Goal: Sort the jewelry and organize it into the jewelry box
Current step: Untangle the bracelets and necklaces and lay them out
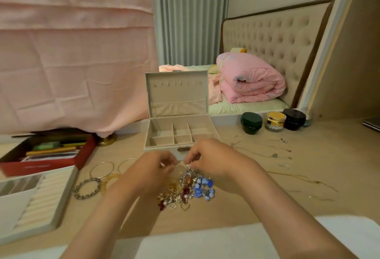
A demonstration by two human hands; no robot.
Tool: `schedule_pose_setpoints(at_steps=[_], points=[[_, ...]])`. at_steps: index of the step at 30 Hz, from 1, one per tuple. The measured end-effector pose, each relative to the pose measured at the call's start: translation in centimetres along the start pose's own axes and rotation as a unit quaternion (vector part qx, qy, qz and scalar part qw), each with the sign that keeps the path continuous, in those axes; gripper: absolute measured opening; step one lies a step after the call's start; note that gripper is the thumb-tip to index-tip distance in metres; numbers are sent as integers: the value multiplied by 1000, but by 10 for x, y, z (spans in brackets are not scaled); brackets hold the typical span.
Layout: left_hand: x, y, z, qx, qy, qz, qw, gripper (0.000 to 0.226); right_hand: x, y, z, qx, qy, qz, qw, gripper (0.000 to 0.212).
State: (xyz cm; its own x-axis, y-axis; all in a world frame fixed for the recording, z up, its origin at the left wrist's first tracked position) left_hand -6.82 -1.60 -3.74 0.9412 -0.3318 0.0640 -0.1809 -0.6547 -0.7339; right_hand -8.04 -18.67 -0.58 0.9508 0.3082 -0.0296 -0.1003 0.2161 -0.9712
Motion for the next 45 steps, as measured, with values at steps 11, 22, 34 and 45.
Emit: schedule_pose_setpoints(at_steps=[11, 22, 34, 45], points=[[0, 7, 30, 35, 28, -6, 999, 13, 27, 35, 19, -140, 4, 34, 989, 14], [-4, 6, 31, 7, 25, -39, 999, 12, 29, 40, 23, -78, -9, 12, 997, 18], [-10, -21, 23, -415, -16, -65, 907, 15, 26, 36, 37, 228, -21, 3, 973, 22], [-16, -32, 19, -524, -29, -37, 850, 16, 25, 21, 45, 371, -12, -32, 928, 32]])
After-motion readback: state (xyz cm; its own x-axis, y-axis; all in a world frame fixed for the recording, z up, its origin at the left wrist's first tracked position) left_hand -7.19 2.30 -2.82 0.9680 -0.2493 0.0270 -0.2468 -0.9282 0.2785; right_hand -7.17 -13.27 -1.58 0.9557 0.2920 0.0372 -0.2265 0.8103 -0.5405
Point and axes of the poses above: each hand's wrist, its own x-axis towards the middle knuckle, its own y-axis out of the palm, z = x × y, the point moved 5 cm from there along x, towards the middle knuckle, and after that the axes turned 13 degrees about -x, right-handed, at the moved point
